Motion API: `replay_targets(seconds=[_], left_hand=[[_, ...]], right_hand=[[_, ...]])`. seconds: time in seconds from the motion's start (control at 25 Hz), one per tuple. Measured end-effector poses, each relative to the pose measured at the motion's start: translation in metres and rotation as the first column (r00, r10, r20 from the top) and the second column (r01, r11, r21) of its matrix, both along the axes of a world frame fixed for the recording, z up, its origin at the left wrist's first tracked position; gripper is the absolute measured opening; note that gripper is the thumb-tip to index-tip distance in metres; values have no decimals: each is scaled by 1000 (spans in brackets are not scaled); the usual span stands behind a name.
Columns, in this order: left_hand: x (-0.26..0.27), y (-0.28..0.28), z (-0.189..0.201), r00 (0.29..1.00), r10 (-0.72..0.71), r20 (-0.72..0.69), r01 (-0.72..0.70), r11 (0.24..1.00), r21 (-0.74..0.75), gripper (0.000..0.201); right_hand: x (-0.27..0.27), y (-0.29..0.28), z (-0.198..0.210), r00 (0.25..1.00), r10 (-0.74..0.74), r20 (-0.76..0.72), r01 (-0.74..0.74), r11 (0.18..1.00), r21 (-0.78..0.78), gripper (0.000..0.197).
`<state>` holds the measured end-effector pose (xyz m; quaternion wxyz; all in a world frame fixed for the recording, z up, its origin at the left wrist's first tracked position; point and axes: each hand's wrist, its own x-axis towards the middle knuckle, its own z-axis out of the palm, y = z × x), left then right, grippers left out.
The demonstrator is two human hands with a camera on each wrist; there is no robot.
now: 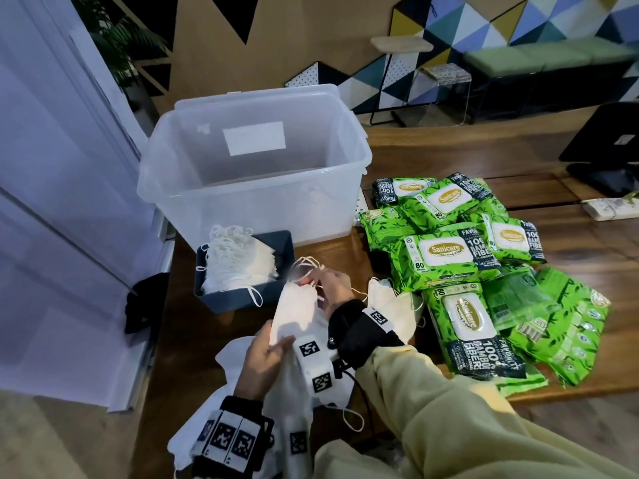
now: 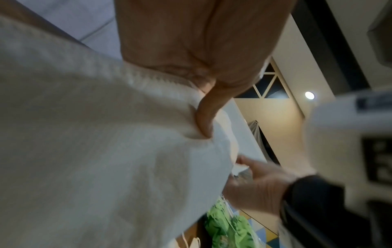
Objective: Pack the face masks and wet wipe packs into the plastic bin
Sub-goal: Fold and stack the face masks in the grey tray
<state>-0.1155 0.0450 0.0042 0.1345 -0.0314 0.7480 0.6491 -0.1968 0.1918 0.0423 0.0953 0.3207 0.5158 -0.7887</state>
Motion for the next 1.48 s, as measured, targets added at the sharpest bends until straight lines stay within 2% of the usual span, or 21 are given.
replay_targets(seconds=[0.08,0.12,0.2,0.28,0.32,0.36,0.4,0.44,0.48,0.52,0.6,0.8,0.88,0.92,0.96,1.04,1.12,1.16,1.24,1.28,1.48], left_hand=[[4,-12,-1,998,-10,60,13,999,-37,65],[6,-17,-4,996,-15,84,21,997,-73,63],[7,-22,-6,993,-9,118,19,996,-83,60],[5,-26,-5,991,52,123,-45,997,-62,52],[2,-29,-4,986,100,132,-94,994,-54,45],[-1,-34,-5,979,147,144,-142,989,-44,39],[-4,-39,-6,969,188,162,-185,982,-32,33],[-5,-43,-8,959,219,181,-219,976,-16,27],[-5,-47,-8,951,241,192,-246,969,0,22],[-5,-48,-8,946,259,194,-267,964,15,19],[-2,-46,-6,939,273,208,-287,957,40,15],[-1,-37,-5,931,271,244,-298,951,80,15],[-3,-37,-3,931,270,243,-297,952,79,20],[-4,-36,-2,931,271,244,-297,952,78,24],[-4,-36,-2,931,273,243,-299,951,77,26],[-5,-35,-1,929,283,239,-308,949,72,29],[-7,-35,-2,926,292,237,-316,946,68,34],[-8,-36,-2,926,298,233,-322,944,72,36],[-10,-37,-3,926,302,228,-328,941,86,36],[-11,-37,-2,928,295,226,-323,942,96,36],[-16,-31,4,950,231,211,-267,950,162,59]], right_hand=[[0,11,-5,997,-74,37,77,994,-72,20],[2,14,-10,997,-51,54,56,994,-93,21],[9,17,-21,994,109,27,-107,990,-89,17],[14,24,-38,932,361,22,-361,923,131,11],[12,32,-50,879,464,108,-470,809,354,24],[8,43,-63,833,491,254,-536,606,588,36],[5,55,-73,807,442,391,-558,358,748,44],[4,66,-79,804,360,473,-551,152,821,46],[4,74,-84,802,292,521,-545,3,838,45],[4,80,-89,793,247,557,-554,-90,828,45],[3,81,-97,766,208,608,-579,-187,793,47],[-8,76,-95,718,217,661,-595,-301,745,45],[-12,81,-88,754,221,619,-559,-278,781,50],[-12,84,-82,788,229,571,-534,-207,820,53],[-12,87,-73,836,237,495,-488,-90,868,55],[-12,90,-56,930,218,296,-346,246,905,56],[-11,91,-46,984,162,69,-148,552,821,47],[-10,92,-44,990,138,-15,-78,644,761,40],[-6,97,-43,988,94,-120,5,767,642,19],[-4,100,-41,985,80,-156,29,805,593,17],[11,111,-5,937,27,-348,148,872,467,25]])
